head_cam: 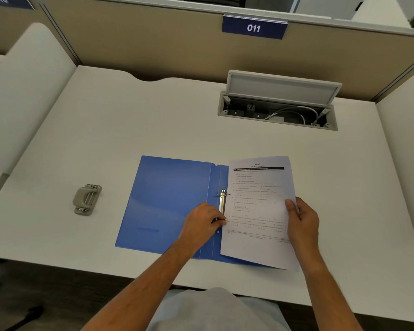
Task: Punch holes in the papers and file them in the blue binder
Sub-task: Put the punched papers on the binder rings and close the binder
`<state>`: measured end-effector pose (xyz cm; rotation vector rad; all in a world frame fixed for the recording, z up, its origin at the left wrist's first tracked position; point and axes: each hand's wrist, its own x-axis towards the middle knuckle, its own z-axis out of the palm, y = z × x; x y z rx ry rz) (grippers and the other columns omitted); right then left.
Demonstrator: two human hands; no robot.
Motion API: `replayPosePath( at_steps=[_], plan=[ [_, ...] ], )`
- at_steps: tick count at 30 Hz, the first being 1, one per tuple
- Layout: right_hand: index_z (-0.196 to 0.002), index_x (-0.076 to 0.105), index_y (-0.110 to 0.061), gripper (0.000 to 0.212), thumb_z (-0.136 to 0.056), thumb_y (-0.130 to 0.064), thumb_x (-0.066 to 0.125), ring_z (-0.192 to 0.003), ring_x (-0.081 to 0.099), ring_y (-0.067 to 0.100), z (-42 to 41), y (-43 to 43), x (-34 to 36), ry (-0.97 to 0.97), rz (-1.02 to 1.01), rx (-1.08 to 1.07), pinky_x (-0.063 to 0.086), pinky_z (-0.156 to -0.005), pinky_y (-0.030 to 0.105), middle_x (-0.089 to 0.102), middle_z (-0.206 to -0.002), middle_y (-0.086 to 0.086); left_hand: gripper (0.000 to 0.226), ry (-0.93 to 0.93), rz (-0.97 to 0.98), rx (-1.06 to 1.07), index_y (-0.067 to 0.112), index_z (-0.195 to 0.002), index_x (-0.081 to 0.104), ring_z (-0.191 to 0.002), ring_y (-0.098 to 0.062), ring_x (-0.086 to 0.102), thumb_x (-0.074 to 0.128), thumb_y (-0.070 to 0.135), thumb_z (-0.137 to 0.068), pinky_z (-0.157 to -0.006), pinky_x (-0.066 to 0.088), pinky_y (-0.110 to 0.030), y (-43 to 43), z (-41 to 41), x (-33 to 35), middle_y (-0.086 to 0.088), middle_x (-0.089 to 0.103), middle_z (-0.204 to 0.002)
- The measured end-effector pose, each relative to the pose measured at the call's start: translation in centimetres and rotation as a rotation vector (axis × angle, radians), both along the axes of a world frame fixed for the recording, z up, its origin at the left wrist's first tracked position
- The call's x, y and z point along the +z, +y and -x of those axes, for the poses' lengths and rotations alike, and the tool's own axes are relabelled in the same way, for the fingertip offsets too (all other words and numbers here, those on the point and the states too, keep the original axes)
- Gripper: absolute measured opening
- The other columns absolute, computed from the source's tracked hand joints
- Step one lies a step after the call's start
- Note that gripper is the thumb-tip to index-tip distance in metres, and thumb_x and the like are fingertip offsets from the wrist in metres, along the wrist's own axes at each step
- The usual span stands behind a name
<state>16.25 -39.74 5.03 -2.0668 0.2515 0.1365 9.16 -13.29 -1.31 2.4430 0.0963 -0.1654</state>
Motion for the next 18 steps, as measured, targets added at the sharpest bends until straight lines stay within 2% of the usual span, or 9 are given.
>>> replayPosePath(
  at_steps=[6,9,11,15,18],
  plan=[
    [-0.114,0.071,-0.008,0.032,-0.112,-0.034,0.053,-0.076,0.063,0.018,-0.6,-0.4,-1.1,0.016,0.002,-0.003,0.047,-0.064,0.024,0.073,-0.102,0.006,0.029,-0.025,-0.044,0.005,0.022,-0.118,0.08,-0.106,-0.011,0.062,0.068,0.042,-0.101,-0.087,0.048,-0.021,-0.4,0.1,0.1,0.004,0.079,-0.114],
    [-0.117,0.072,-0.008,0.032,-0.112,-0.035,0.054,-0.082,0.067,0.022,-1.0,-0.8,-2.4,0.058,-0.006,-0.005,0.051,-0.067,0.026,0.074,-0.103,0.006,0.029,-0.014,-0.098,-0.038,0.021,-0.119,0.079,-0.107,-0.013,0.063,0.066,0.041,-0.102,-0.09,0.057,-0.028,-0.7,-0.2,0.4,0.003,0.078,-0.115],
    [-0.109,0.072,-0.007,0.031,-0.111,-0.034,0.056,-0.083,0.067,0.026,-1.2,-0.9,-3.3,0.097,-0.012,-0.011,0.052,-0.07,0.029,0.074,-0.098,0.007,0.03,0.004,-0.124,-0.054,0.021,-0.12,0.078,-0.107,-0.014,0.063,0.064,0.041,-0.103,-0.091,0.059,-0.032,-0.9,-0.3,0.5,0.002,0.078,-0.115],
    [-0.098,0.067,0.002,0.035,-0.111,-0.029,0.058,-0.077,0.06,0.024,-1.3,-1.0,-4.9,0.161,-0.023,-0.042,0.048,-0.066,0.028,0.069,-0.089,0.01,0.03,0.001,-0.146,-0.048,0.022,-0.117,0.079,-0.104,-0.012,0.063,0.064,0.044,-0.103,-0.086,0.059,-0.031,-1.1,-0.3,0.4,0.003,0.078,-0.111],
    [-0.086,0.063,-0.006,0.032,-0.111,-0.025,0.058,-0.074,0.057,0.022,-1.4,-1.0,-5.6,0.185,-0.011,-0.057,0.044,-0.064,0.027,0.065,-0.083,0.007,0.03,-0.003,-0.143,-0.051,0.021,-0.116,0.079,-0.103,-0.012,0.064,0.065,0.044,-0.103,-0.086,0.06,-0.031,-1.1,-0.3,0.2,0.003,0.078,-0.11]
  ],
)
